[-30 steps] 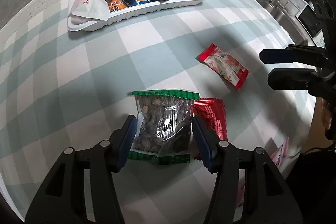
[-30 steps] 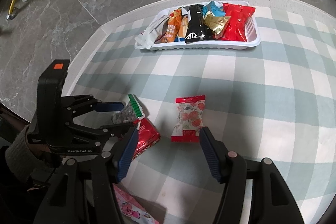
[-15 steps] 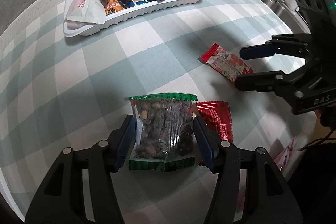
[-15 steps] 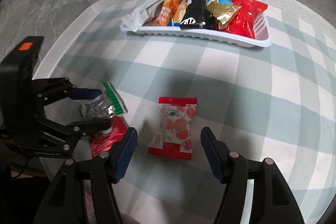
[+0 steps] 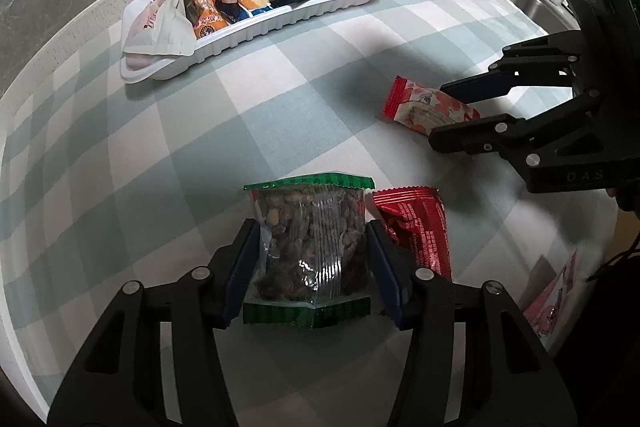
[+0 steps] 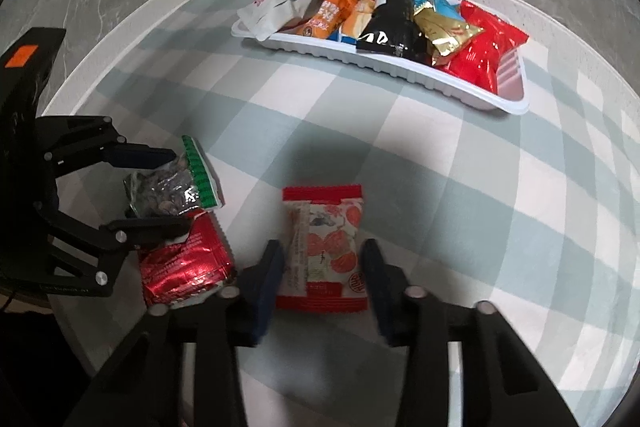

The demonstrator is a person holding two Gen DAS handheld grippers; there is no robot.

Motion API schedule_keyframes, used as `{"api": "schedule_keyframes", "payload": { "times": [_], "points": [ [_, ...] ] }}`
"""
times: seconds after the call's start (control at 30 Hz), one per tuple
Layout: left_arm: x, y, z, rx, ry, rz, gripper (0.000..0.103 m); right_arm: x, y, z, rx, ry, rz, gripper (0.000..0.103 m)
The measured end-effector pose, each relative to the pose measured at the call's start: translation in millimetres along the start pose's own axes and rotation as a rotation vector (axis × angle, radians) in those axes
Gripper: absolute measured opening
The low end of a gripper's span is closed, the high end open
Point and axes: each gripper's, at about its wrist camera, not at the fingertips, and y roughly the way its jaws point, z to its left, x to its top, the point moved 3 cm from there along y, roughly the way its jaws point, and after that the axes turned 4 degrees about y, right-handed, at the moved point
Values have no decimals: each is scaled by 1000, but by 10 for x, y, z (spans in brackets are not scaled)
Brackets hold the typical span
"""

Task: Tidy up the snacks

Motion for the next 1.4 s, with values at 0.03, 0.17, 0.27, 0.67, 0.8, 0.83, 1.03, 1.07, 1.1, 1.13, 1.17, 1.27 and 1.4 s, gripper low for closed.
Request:
{"api": "schedule_keyframes", "payload": {
  "times": [0.03, 0.17, 0.27, 0.67, 0.8, 0.83, 1.03, 1.07, 1.1, 1.13, 1.17, 1.27, 1.4],
  "points": [
    [-1, -4, -3, -2, 4, -3, 47, 2, 0, -5, 2, -3, -1, 42],
    [1, -17, 12, -24, -4, -17, 36, 3, -17, -62, 35, 25, -5, 40],
    [-4, -33, 78, -50, -43, -26, 30, -21, -67, -150, 99, 89, -10, 38],
    [-9, -70, 220, -128, -149, -37, 28, -136, -203, -386, 226, 258, -33, 37],
    [-35, -96, 297, -139, -186, -40, 28, -147, -261, -448, 258, 299, -47, 37],
    [-42, -99, 321, -144, -196, -41, 28, -152, -280, -465, 262, 310, -52, 37],
    [-75, -144, 413, -153, -226, -47, 28, -210, -331, -563, 288, 356, -54, 26],
    [-76, -147, 421, -151, -226, -46, 28, -216, -328, -568, 281, 353, -53, 26],
    [-78, -146, 426, -150, -226, -44, 28, -220, -320, -558, 273, 339, -45, 26],
    [-77, -146, 422, -149, -227, -44, 28, -226, -327, -552, 266, 332, -47, 26],
    [-77, -146, 426, -150, -229, -45, 28, -233, -332, -544, 262, 329, -45, 26],
    [-76, -135, 426, -150, -234, -42, 28, -243, -342, -491, 239, 296, -42, 36],
    [-83, -127, 415, -147, -236, -38, 28, -226, -310, -360, 199, 228, -29, 51]
  ]
}}
